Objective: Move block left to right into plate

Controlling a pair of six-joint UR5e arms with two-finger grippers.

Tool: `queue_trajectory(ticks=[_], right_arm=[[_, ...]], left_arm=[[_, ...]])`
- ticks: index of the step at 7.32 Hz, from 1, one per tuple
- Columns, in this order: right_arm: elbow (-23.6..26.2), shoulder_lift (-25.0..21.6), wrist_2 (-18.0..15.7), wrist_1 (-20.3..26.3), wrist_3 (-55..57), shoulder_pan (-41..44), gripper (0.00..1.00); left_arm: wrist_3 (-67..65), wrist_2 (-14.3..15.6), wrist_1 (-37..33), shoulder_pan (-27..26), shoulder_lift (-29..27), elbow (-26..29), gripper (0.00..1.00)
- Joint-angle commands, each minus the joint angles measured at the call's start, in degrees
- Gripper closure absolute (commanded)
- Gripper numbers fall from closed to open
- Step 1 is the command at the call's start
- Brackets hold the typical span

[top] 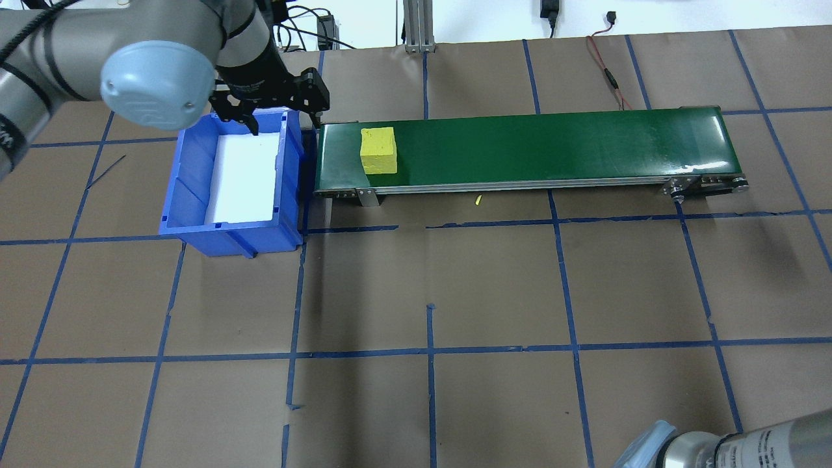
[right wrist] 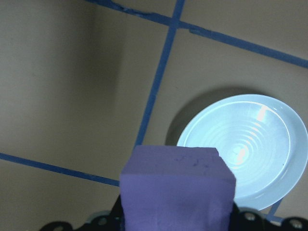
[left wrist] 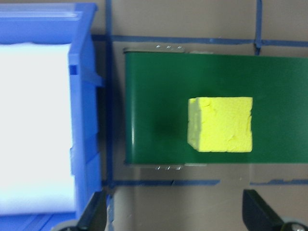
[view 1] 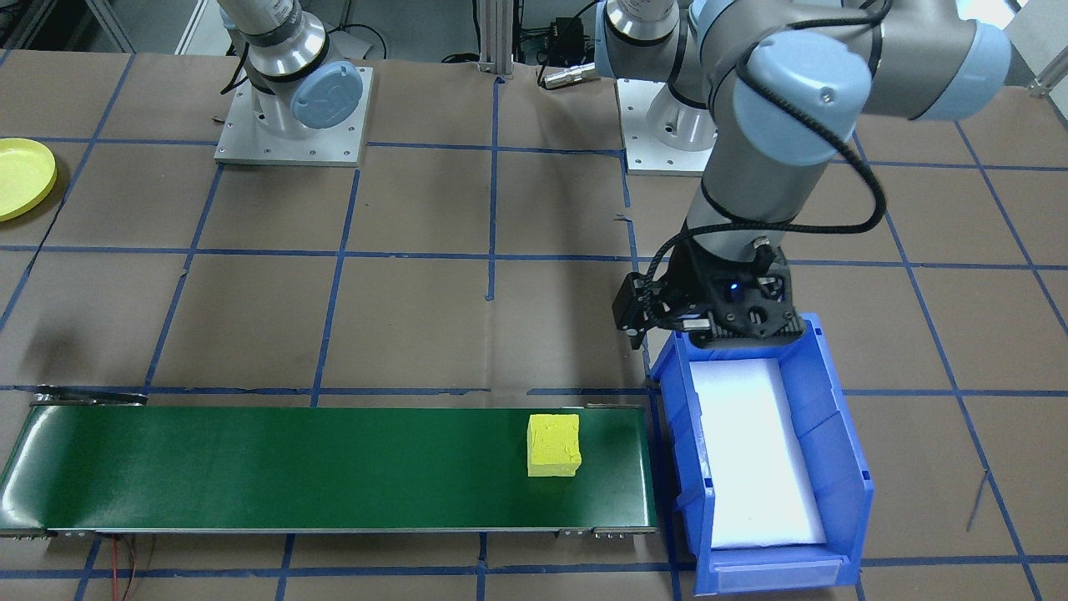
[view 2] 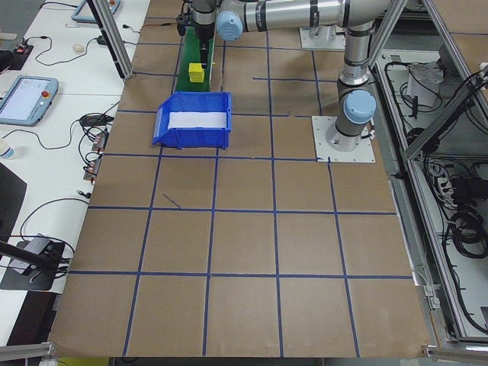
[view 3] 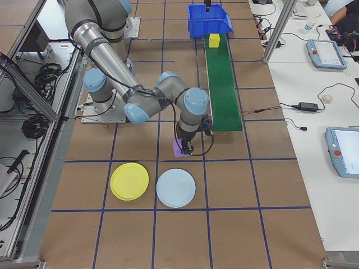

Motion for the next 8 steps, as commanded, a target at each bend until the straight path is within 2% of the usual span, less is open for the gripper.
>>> queue_trajectory(ticks=[1, 3, 4, 5, 7, 8], right_arm=[[0.77, 8.56, 0.33, -11.56, -6.38, -4.41, 0.80], [1.56, 11.40, 0.34, -13.71, -6.50, -5.64, 0.67], [1.56, 12.37, 0.42, -13.72, -6.58, -5.82, 0.23], [1.56, 12.38, -0.54, -13.81, -6.85, -5.82, 0.00], [0.25, 10.98, -0.63, -13.55, -6.76, -5.82, 0.00], [0.41, 8.80, 0.06, -11.20, -5.98, -5.73, 0.00]], left_arm=[[5.67, 0.64, -9.94, 5.62, 8.04, -0.04, 0.00], [5.97, 2.21, -15.23, 5.37, 13.50, -0.04, 0.00], [5.89, 1.70, -15.34, 5.28, 13.35, -0.30, 0.00], [6.23, 1.52, -14.12, 5.37, 13.00, -2.22, 0.00], [6.15, 1.70, -13.31, 5.28, 14.13, -2.59, 0.00], [6.23, 1.61, -13.92, 5.63, 14.14, -2.07, 0.00]])
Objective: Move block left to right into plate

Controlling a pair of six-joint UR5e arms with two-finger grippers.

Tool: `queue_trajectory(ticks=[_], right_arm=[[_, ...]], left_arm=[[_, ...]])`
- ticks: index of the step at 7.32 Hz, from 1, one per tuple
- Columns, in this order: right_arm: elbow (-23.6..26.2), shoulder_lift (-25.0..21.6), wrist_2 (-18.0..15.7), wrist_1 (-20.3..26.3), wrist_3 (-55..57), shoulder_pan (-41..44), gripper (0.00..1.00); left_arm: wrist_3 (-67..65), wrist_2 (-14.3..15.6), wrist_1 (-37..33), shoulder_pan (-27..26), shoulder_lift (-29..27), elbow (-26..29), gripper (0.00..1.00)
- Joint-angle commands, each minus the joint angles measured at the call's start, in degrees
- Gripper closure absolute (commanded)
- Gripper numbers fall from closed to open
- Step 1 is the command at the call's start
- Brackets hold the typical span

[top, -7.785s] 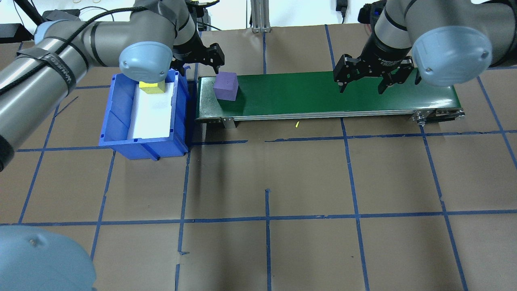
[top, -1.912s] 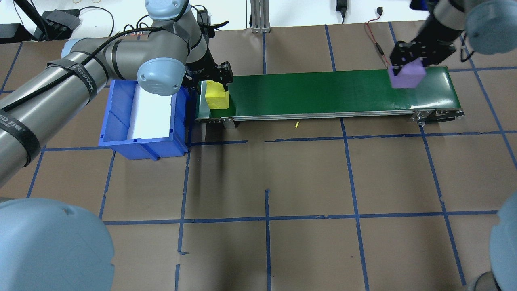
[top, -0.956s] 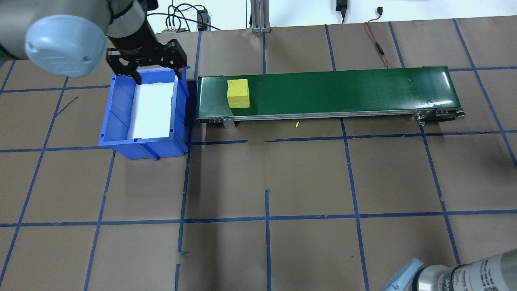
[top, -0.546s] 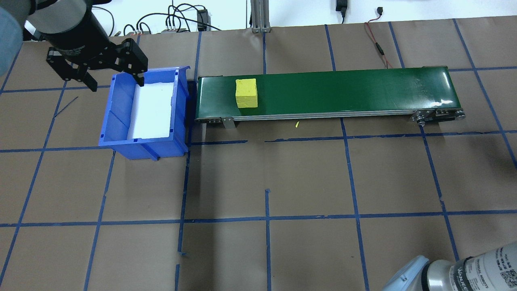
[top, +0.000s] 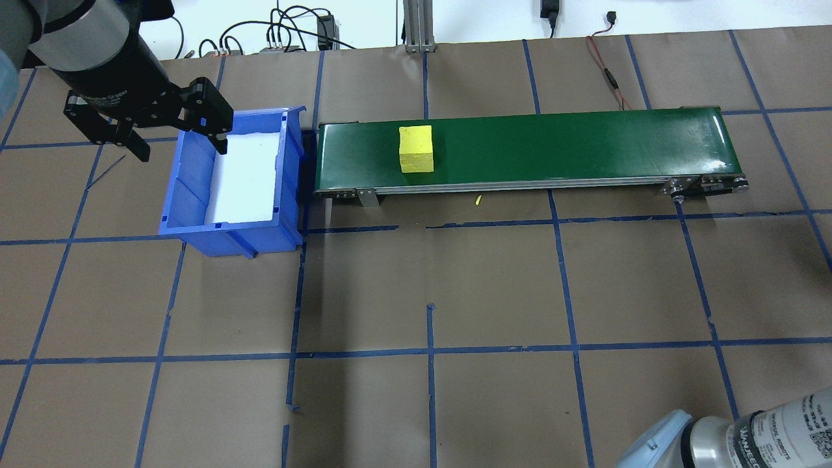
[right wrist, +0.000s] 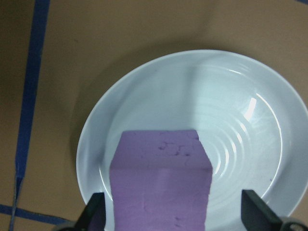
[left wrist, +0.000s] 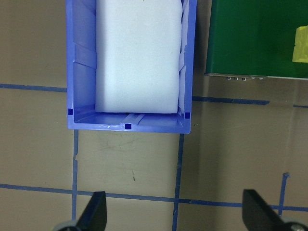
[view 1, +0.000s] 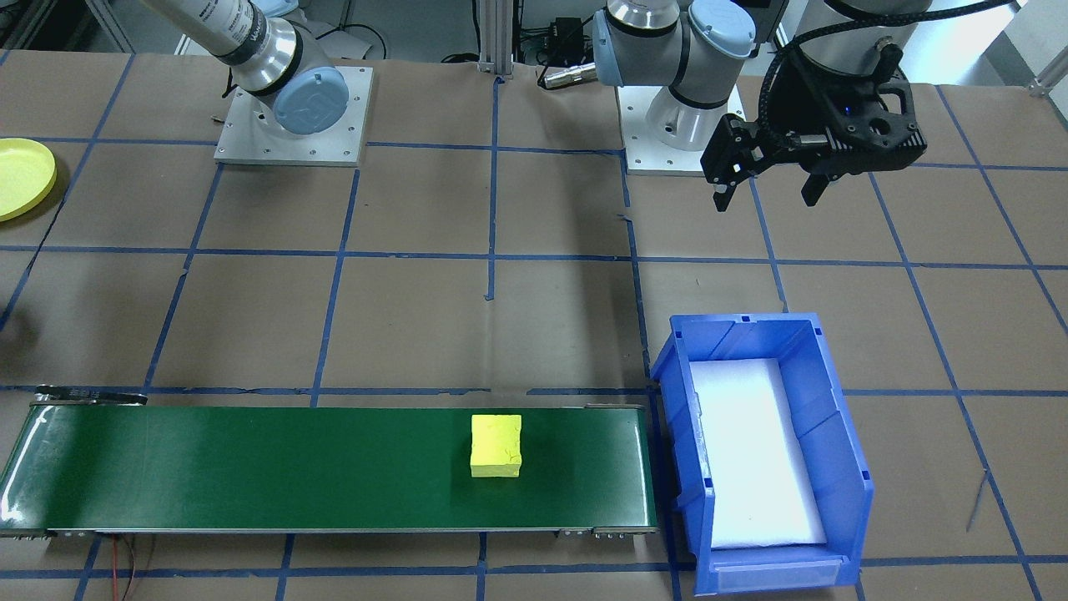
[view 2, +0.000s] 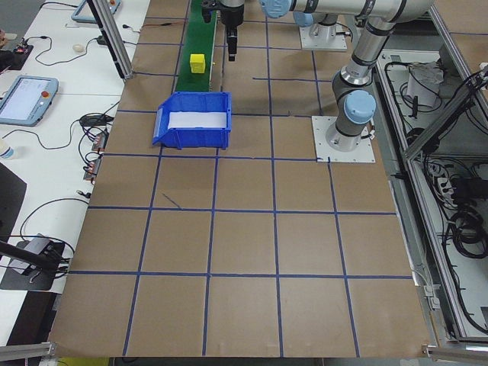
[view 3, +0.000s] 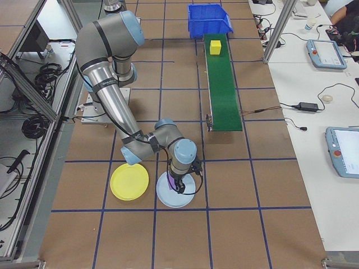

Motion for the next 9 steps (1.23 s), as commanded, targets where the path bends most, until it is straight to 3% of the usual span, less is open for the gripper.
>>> queue_trajectory(ticks=[1, 2, 5, 6, 7, 8, 9], right_arm=[[-0.42, -4.48, 0.88, 8.84, 7.36, 1.89, 0.00], [-0.51, -9.20, 2.62, 14.91, 14.12, 8.44, 0.00], [-0.69, -13.81, 3.26, 18.92, 33.73, 21.74, 0.00], [-0.69, -13.90, 3.78, 18.93, 39.45, 26.12, 0.00], [-0.69, -13.82, 7.79, 18.84, 45.94, 30.52, 0.00], [-0.69, -13.47, 11.39, 18.93, 54.19, 35.44, 0.00], [-0.78, -13.47, 13.17, 18.23, 60.62, 40.36, 0.00]], left_arm=[[1.20, -0.06, -0.73, 0.52, 0.66, 0.52, 0.00], [2.34, -0.06, -1.09, 0.52, 0.75, 0.52, 0.00], [2.53, -0.24, -1.27, 0.70, 0.93, 0.61, 0.00], [2.45, -2.06, -1.35, 1.05, 0.93, 0.53, 0.00], [2.44, -3.04, -1.44, 1.75, 0.93, 0.61, 0.00], [2.44, -1.83, -2.66, 1.75, 1.10, 0.70, 0.00], [2.36, -1.47, -2.76, 1.75, 1.10, 0.79, 0.00]])
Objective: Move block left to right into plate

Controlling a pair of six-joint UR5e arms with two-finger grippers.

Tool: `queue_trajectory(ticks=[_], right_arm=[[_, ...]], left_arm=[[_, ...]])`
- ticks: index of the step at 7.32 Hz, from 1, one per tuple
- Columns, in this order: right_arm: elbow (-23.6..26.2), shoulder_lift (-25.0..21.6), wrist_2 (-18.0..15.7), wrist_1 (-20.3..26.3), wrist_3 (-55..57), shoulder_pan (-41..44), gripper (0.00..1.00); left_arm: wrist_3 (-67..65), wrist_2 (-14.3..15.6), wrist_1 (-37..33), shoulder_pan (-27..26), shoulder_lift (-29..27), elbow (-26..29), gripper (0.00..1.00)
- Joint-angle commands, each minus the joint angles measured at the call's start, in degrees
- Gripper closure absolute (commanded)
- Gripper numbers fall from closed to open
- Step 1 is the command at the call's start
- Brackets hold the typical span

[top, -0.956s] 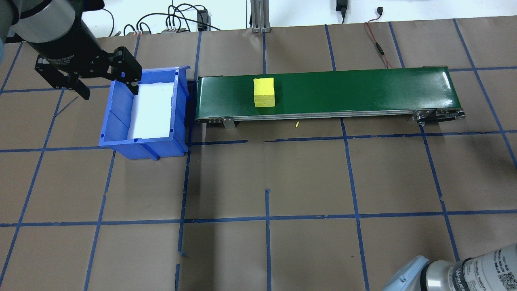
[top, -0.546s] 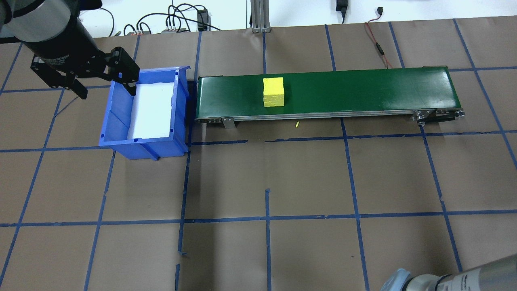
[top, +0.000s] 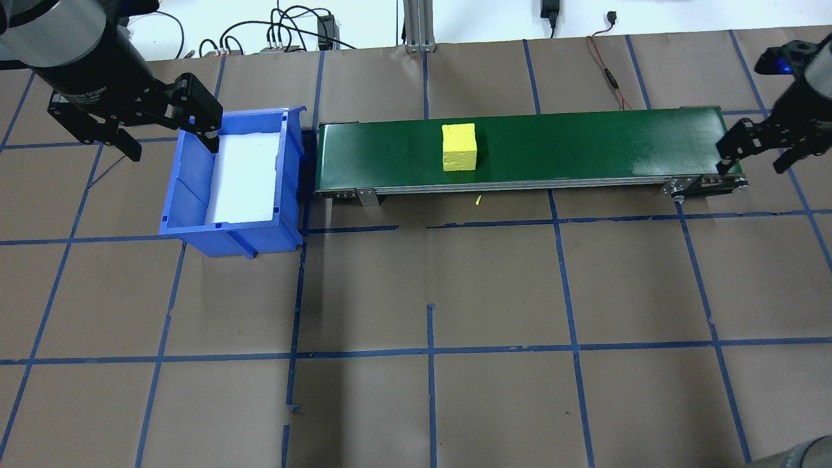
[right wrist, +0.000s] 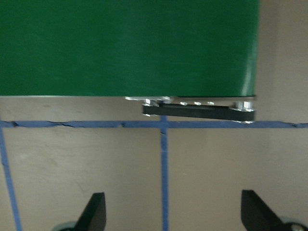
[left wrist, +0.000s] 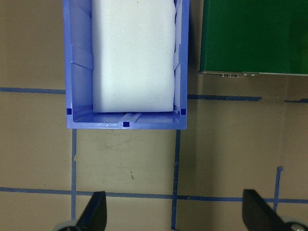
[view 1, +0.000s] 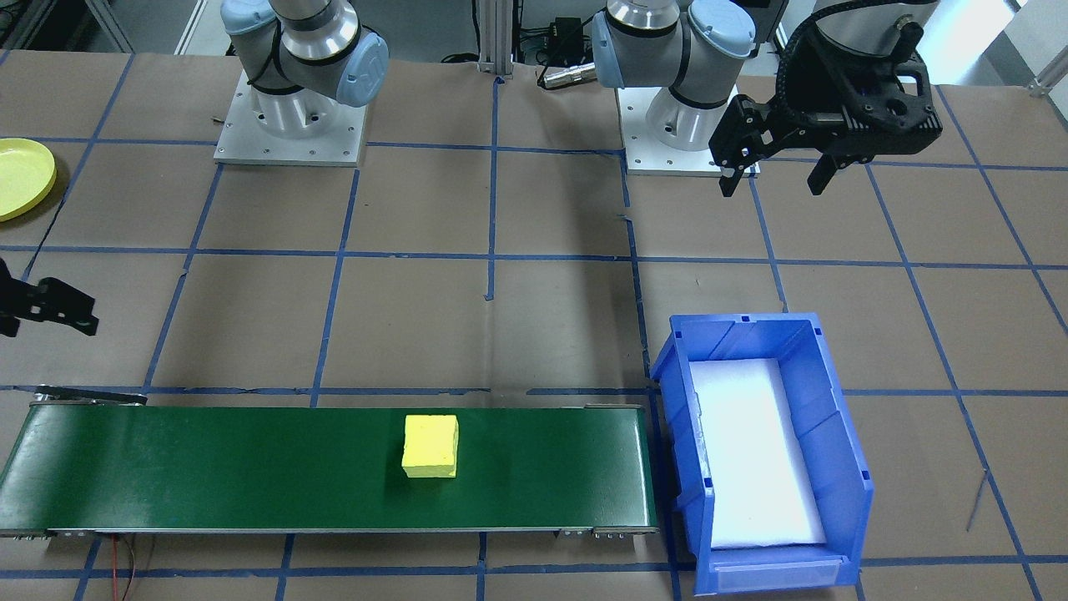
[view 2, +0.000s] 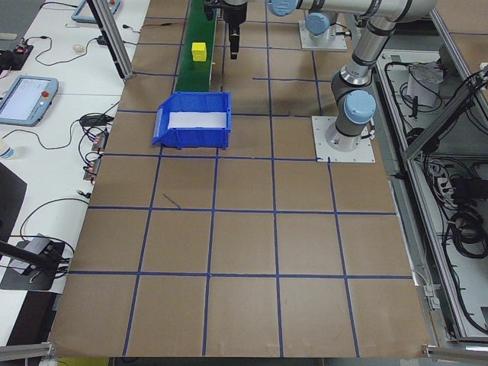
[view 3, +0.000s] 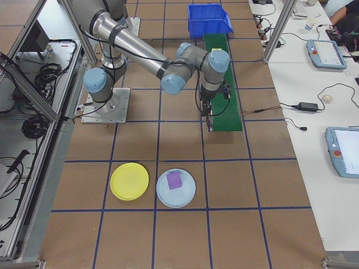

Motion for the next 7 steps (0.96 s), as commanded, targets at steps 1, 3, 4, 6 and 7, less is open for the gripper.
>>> queue_trajectory(ticks=[1, 3, 4, 6, 7], right_arm=[[-0.94, 0.63, 3.88, -1.03, 15.31, 11.22, 0.00], [-2.00, 2.83, 10.96, -2.09, 23.60, 17.04, 0.00], [-2.17, 3.62, 12.22, -4.10, 25.55, 18.29, 0.00], [-4.70, 4.15, 12.41, -4.29, 27.41, 18.39, 0.00], [-6.03, 5.55, 12.59, -4.29, 28.90, 18.56, 0.00]], left_arm=[[0.02, 0.50, -0.59, 0.20, 0.06, 0.10, 0.00], [0.02, 0.50, -0.60, 0.20, 0.15, 0.02, 0.00], [0.02, 0.41, -0.60, 0.20, 0.15, 0.02, 0.00], [-0.07, 0.50, -0.95, 0.20, 0.24, 0.02, 0.00], [0.02, 0.50, -0.95, 0.11, 0.24, 0.02, 0.00]])
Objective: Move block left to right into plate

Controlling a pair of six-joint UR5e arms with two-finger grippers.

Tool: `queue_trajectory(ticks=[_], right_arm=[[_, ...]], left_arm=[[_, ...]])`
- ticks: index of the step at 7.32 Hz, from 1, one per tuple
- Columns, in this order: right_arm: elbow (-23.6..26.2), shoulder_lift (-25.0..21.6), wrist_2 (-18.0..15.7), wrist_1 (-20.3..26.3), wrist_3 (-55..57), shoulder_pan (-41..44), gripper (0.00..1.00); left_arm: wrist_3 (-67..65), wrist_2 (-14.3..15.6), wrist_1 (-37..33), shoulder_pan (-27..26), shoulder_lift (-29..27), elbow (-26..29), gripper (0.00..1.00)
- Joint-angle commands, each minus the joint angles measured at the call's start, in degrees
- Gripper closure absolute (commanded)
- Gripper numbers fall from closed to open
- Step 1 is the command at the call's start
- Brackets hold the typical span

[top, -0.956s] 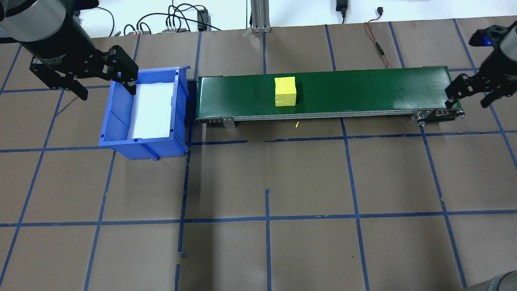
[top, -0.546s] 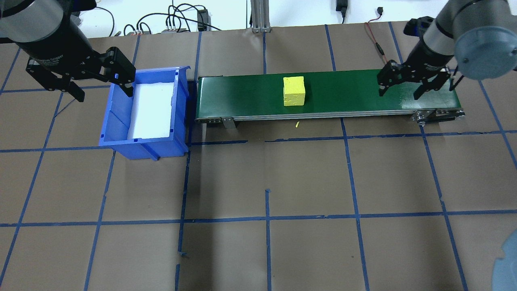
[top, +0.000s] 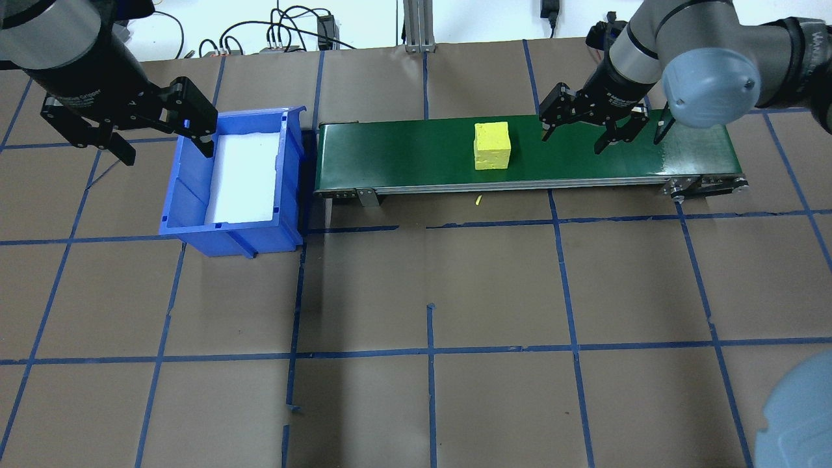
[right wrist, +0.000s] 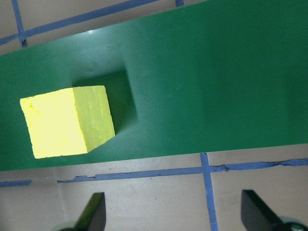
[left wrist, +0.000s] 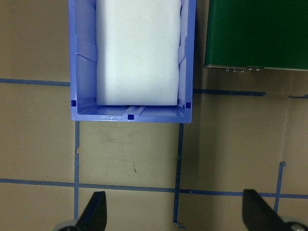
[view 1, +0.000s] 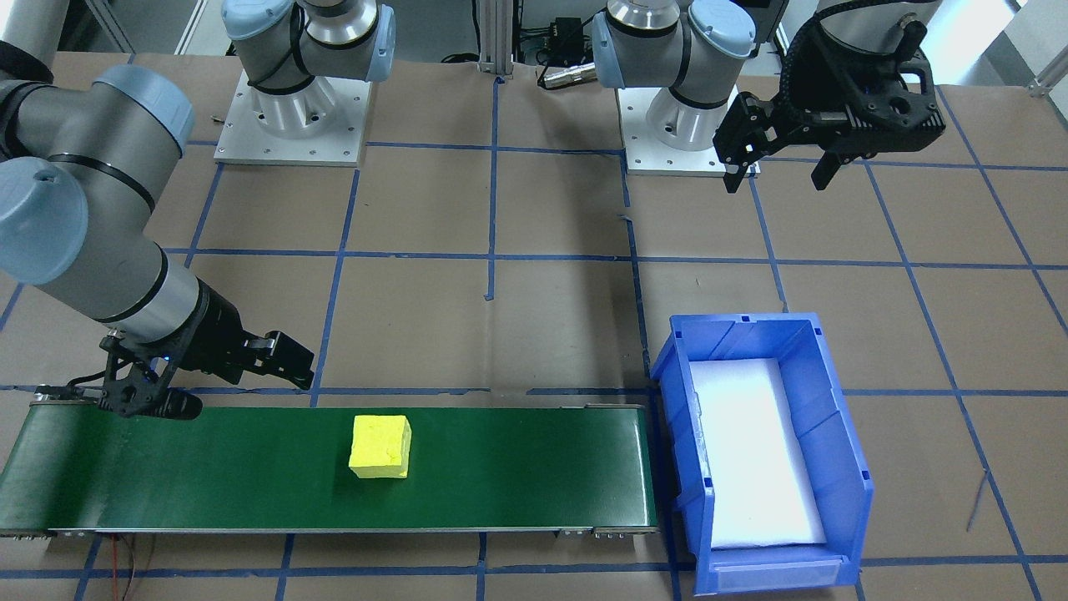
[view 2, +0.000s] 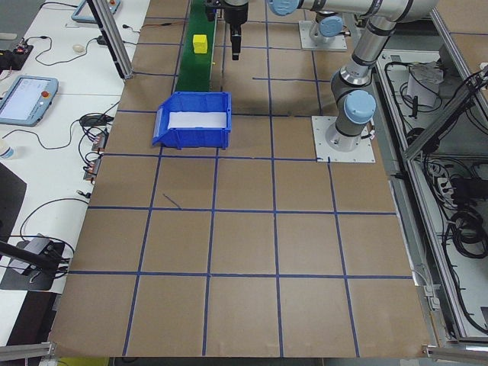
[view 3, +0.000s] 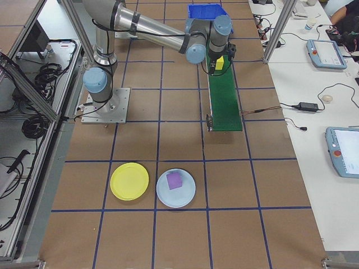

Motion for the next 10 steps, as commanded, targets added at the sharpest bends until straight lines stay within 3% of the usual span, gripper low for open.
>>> queue_trajectory(ticks=[1, 4, 10], right_arm=[[-1.82, 2.85, 1.12, -0.30, 1.88, 0.29, 0.00], [-1.91, 4.09, 3.14, -1.53, 3.64, 0.46, 0.00], [-1.91, 8.13, 2.62, -4.17, 2.94, 0.46, 0.00]], left_arm=[[0.03, 0.01, -0.07, -0.07, 0.01, -0.09, 0.00], [0.03, 0.01, -0.07, -0.07, 0.01, -0.09, 0.00], [0.03, 0.01, -0.07, -0.07, 0.01, -0.18, 0.00]])
